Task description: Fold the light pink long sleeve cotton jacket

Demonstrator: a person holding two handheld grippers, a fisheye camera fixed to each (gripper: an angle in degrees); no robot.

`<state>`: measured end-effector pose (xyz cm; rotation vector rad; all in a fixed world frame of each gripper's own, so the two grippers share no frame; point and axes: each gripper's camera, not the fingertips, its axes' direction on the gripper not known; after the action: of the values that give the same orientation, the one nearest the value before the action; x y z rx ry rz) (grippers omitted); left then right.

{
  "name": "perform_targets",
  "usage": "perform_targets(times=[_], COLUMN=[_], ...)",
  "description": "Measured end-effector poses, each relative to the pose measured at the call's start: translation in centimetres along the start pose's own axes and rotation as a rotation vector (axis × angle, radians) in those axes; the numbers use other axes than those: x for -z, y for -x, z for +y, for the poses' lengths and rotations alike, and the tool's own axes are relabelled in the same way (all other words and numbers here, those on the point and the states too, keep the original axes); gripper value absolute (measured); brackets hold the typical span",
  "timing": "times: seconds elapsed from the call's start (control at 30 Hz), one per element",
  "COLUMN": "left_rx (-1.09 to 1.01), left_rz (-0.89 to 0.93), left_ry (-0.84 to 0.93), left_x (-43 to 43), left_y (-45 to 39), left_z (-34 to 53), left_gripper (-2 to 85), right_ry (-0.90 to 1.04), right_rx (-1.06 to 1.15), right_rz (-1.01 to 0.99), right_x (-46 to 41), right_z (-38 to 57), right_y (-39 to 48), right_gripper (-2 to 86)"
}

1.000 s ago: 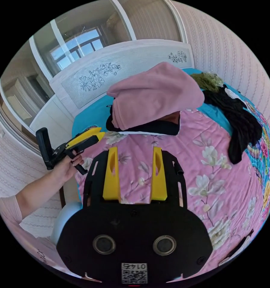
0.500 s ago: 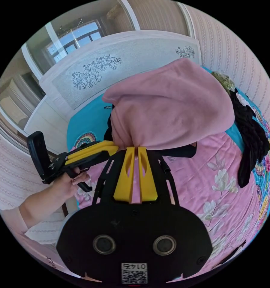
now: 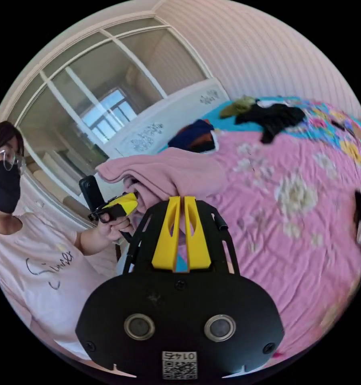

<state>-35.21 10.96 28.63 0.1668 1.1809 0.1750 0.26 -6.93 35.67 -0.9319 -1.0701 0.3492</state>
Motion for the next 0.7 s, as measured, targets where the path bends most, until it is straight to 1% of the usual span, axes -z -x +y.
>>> perform_targets(times=[0.03,0.07,0.1,0.13,0.17,0.2,0.23,0.27,0.33,0.37,0.43,0.47,0.5,0.53,0.6,0.67,0.7], left_rx=[0.166,0.246,0.317,0.345,0.345,0.322,0.316,0.316,0.316,0.299,0.254,0.258,0.297,0.360,0.447,0.473,0.488], left_rz=[-0.008,-0.008,0.014,0.028,0.026,-0.005,-0.038,-0.037,-0.003,-0.015,-0.179,-0.222,-0.286,-0.301,-0.312,-0.381,-0.435], left_ry=[0.109,0.193,0.287,0.288,0.283,0.273,0.262,0.256,0.229,0.224,0.244,0.241,0.209,0.157,0.117,0.099,0.072], left_x=[-3.0,-4.5,-6.2,-6.3,-6.1,-5.5,-4.7,-4.2,-2.0,-1.4,0.7,1.3,2.3,3.3,4.1,4.4,4.5], left_y=[1.0,1.5,2.0,1.8,1.6,1.0,0.5,0.3,-0.5,-0.9,-1.9,-1.9,-1.5,-0.6,1.1,2.2,2.8], left_z=[3.6,5.1,7.5,8.9,9.3,9.6,9.8,9.9,10.0,10.0,10.5,10.7,11.2,11.5,11.6,11.2,11.1], left_gripper=[-1.0,-0.9,-0.9,-0.9,-0.9,-0.9,-0.9,-0.9,-0.8,-0.8,-0.3,-0.1,0.8,2.3,5.5,6.7,7.9], right_ry=[0.069,0.087,0.054,0.000,-0.003,0.001,0.002,0.001,-0.002,-0.006,-0.007,-0.007,-0.007,0.006,0.063,0.129,0.159], right_rx=[-0.197,-0.267,-0.332,-0.355,-0.358,-0.329,-0.269,-0.229,-0.044,0.005,0.160,0.194,0.238,0.262,0.299,0.341,0.352], right_rz=[0.027,0.025,-0.014,-0.074,-0.090,-0.076,-0.019,0.017,0.141,0.161,0.207,0.204,0.198,0.194,0.190,0.218,0.264], right_x=[-1.1,-1.6,-1.9,-1.6,-1.5,-1.1,-0.6,-0.3,0.6,0.7,0.2,-0.1,-0.9,-2.0,-4.0,-6.2,-7.4], right_z=[4.4,6.5,9.9,11.9,12.5,13.2,13.4,13.3,13.0,12.9,12.9,13.0,13.4,13.8,14.5,15.2,15.6], right_y=[-3.3,-4.5,-5.8,-6.2,-6.2,-5.9,-5.3,-4.8,-2.8,-2.2,0.0,0.5,1.4,2.1,3.1,3.8,4.0], right_gripper=[0.3,0.2,0.1,0.0,0.0,0.0,0.2,0.2,1.3,1.8,7.1,8.6,11.7,13.8,16.5,17.9,18.7])
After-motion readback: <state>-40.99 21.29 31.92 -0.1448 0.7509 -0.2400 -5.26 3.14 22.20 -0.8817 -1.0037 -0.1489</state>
